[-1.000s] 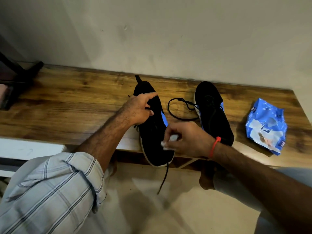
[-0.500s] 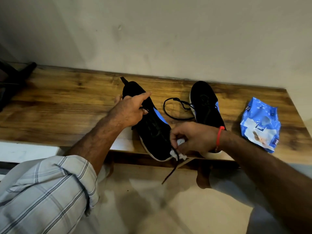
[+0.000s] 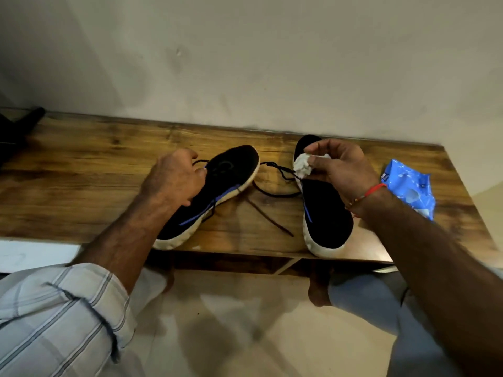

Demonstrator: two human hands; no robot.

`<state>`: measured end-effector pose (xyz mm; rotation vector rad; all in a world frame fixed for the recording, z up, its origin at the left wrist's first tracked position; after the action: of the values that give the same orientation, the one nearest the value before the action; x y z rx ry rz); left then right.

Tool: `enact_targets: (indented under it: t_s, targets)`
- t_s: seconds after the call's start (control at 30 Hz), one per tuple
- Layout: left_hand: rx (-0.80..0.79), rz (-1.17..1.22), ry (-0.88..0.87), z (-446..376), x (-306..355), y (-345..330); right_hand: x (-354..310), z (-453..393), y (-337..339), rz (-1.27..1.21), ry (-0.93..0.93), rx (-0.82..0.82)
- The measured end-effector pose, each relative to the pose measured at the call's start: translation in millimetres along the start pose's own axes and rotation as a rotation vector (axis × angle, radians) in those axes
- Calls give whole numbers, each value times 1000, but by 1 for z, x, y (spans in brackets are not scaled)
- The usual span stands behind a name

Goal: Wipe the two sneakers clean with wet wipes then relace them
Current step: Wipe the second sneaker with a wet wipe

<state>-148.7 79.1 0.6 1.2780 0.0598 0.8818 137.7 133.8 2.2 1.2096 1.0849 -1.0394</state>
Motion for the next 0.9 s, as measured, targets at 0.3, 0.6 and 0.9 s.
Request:
enact_targets:
  t_s: [0.3,0.6,0.9]
  targets:
    - [-113,-17,-49,15,16,-12,10,-12,37,541,181,-34]
    - [-155,-115,-570,60,64,-65,12,16,27,755,463,-232]
    - [-336,-195,-677,65,89,-136,9,55,40,742,345,-657]
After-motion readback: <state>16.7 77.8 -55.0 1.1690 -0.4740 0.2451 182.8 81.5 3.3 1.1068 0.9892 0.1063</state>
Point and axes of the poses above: each hand's wrist, its own z-axis away from the middle knuckle, its own y-axis out of the back of the hand, x = y × z, the point moved 4 cm from there along -z, towards the middle knuckle, and after that the axes turned 9 degrees about y, right-handed, at the moved point
